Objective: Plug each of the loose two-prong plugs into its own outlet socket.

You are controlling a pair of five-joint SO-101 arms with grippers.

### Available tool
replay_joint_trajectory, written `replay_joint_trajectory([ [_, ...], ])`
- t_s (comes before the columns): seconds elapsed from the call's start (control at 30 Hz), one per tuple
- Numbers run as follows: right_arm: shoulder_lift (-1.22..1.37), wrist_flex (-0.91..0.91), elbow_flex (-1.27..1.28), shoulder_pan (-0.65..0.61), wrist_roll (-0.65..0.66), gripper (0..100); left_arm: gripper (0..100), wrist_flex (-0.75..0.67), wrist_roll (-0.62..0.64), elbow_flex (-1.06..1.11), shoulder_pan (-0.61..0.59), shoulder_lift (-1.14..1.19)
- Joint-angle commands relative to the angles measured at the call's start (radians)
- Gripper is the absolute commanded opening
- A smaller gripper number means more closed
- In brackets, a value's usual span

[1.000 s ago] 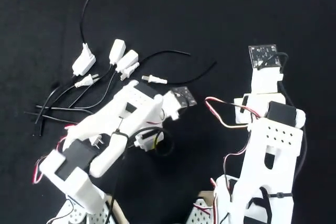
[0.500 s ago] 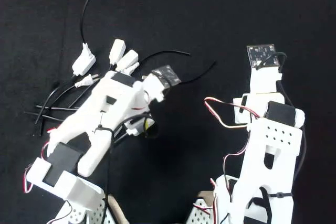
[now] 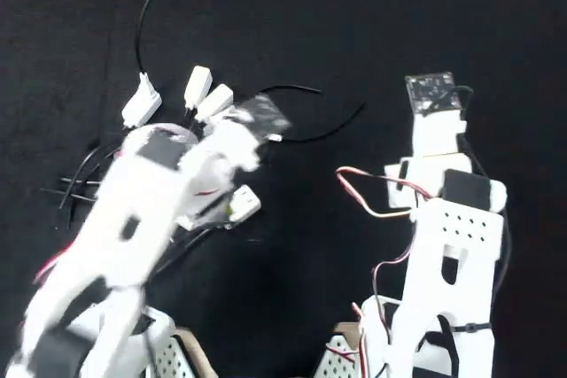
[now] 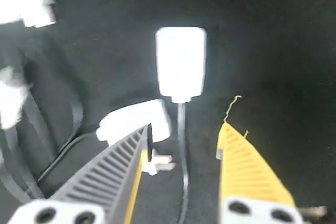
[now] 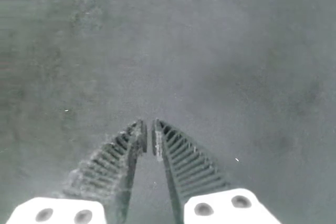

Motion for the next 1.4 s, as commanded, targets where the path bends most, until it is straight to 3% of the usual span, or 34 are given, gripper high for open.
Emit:
replay_joint_trajectory([
  [0.0, -0.018, -0.002, -0.041, -0.123, 0.003, 2.9, 21, 0.011, 0.009, 0.087, -0.151, -0.325],
  [0.27, 0.053, -0.092, -0.064, -0.528, 0.118, 7.7, 21, -0.155, 0.006, 0.507, -0.501, -0.663],
  [0.47, 0.456, -0.192, -0.295, -0.684, 0.212, 14.1, 21, -0.224, 0.005, 0.796, -0.601, -0.873],
  [0.63, 0.823, -0.230, -0.538, -0.712, 0.388, 14.5, 21, -0.218, 0.005, 0.972, -0.638, -1.099],
  [0.77, 0.961, -0.230, -0.676, -0.692, 0.427, 14.5, 21, -0.216, -0.005, 1.098, -0.668, -1.258],
  [0.9, 1.053, -0.236, -0.740, -0.697, 0.427, 14.5, 21, -0.224, -0.106, 1.107, -0.677, -1.226],
  [1.2, 1.265, -0.230, -0.935, -0.643, 0.425, 14.1, 21, -0.224, -0.110, 1.115, -0.677, -1.226],
  [1.37, 1.307, -0.115, -0.997, -0.654, 0.470, 8.4, 21, -0.226, -0.114, 1.125, -0.677, -1.226],
])
